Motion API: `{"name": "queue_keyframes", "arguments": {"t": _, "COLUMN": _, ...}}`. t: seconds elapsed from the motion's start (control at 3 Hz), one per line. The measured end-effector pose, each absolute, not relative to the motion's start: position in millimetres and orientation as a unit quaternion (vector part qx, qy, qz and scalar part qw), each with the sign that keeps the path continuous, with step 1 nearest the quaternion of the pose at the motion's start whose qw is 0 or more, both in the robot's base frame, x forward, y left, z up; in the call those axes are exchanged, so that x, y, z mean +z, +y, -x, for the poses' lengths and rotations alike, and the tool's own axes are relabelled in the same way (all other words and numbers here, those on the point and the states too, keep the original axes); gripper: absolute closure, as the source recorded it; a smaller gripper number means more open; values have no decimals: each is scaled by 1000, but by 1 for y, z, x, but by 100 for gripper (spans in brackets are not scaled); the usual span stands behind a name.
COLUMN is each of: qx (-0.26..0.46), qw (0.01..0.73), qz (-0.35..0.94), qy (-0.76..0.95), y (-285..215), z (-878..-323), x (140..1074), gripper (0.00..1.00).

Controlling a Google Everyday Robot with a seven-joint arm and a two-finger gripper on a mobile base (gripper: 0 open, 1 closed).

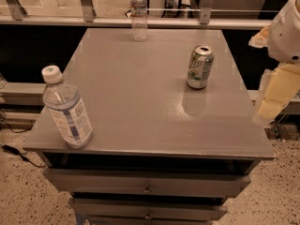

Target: Move 7up can near water bottle

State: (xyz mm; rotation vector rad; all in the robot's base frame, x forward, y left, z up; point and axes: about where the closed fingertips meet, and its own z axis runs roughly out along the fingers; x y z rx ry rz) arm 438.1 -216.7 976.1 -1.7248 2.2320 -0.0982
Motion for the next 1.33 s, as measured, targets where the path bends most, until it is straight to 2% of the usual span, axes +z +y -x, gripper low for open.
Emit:
{"name": "queue_keyframes", "arguments": {"t": 0.67, "qx": -21, "qw": 178, "qz": 599, "qy": 781, "y": -216, "z": -458, "x": 959, "gripper": 0}}
{"name": "queue_keyframes", "arguments": {"t": 1.0, "qx": 5, "qw": 231, "qz": 570, "qy": 788, "y": -216, "z": -516, "x": 927, "gripper": 0}}
{"name": "queue_keyframes", "arguments": {"t": 1.33, "qx": 20, "qw": 272, "qz": 546, "qy": 792, "y": -214, "z": -549, "x": 919, "gripper": 0}}
